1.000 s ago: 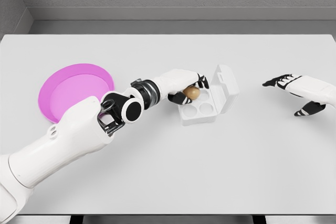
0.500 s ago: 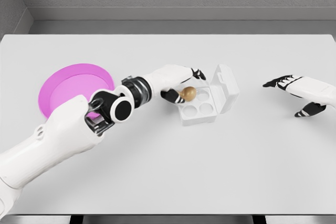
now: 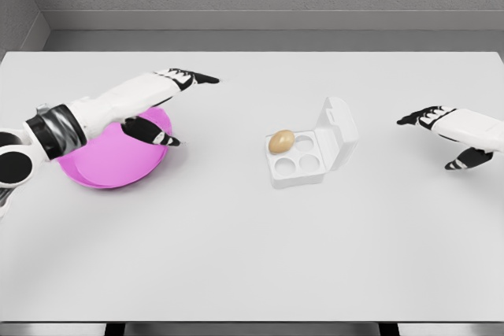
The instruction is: Pack egg into the box and close the box lid
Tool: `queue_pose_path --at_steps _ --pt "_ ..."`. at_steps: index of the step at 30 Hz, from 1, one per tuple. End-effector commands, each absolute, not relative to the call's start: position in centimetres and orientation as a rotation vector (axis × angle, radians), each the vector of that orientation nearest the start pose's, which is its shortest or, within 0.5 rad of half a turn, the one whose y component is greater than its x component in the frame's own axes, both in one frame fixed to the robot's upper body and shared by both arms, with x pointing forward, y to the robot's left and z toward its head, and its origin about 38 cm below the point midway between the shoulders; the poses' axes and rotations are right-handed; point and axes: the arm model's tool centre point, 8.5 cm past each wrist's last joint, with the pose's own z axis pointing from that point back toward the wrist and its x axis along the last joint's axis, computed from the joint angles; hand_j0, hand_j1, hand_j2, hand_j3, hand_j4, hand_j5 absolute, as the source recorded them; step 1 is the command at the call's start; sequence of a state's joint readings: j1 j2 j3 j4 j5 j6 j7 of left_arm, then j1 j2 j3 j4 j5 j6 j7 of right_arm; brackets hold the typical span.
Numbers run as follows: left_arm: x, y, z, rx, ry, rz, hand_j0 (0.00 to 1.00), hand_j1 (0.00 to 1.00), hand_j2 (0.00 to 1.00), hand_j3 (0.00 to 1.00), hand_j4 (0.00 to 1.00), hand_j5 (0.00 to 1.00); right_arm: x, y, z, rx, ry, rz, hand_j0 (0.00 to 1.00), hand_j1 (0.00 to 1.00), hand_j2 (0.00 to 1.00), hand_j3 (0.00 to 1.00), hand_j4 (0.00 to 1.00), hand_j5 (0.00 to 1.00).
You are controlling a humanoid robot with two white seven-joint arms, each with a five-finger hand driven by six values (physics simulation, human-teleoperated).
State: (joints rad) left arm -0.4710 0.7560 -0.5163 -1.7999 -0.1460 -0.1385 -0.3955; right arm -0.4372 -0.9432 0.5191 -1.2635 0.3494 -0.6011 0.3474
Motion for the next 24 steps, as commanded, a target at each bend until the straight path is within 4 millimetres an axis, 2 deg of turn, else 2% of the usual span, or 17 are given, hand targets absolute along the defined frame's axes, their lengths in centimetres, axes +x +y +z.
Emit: queue_pose_path --at_steps 1,4,11,13,24 --pt "39.7 26.2 27.9 0.323 -1.803 -1.619 1.0 1.0 1.0 1.0 1.0 1.0 41.0 -41.5 16.4 -0.463 -1.293 1.781 1.0 1.0 1.0 1.0 1.0 1.0" --pt "39.1 27.1 28.1 0.329 -1.84 -1.63 1.0 1.0 1.0 1.0 1.0 1.0 41.1 -41.0 16.2 -0.453 -1.302 1.783 1.0 1.0 1.0 1.0 1.0 1.0" --pt "38.0 27.6 25.7 0.271 -1.82 -1.624 1.0 1.0 1.0 1.0 1.0 1.0 41.7 -39.2 16.3 -0.431 -1.347 1.786 1.0 1.0 1.0 1.0 1.0 1.0" --pt "38.0 27.6 25.7 0.273 -1.821 -1.623 1.0 1.0 1.0 1.0 1.0 1.0 41.5 -38.6 15.7 -0.408 -1.346 1.801 1.0 1.0 1.0 1.0 1.0 1.0" --pt "37.9 27.4 25.2 0.263 -1.82 -1.616 1.0 1.0 1.0 1.0 1.0 1.0 41.0 -36.1 16.1 -0.369 -1.391 1.859 1.0 1.0 1.0 1.0 1.0 1.0"
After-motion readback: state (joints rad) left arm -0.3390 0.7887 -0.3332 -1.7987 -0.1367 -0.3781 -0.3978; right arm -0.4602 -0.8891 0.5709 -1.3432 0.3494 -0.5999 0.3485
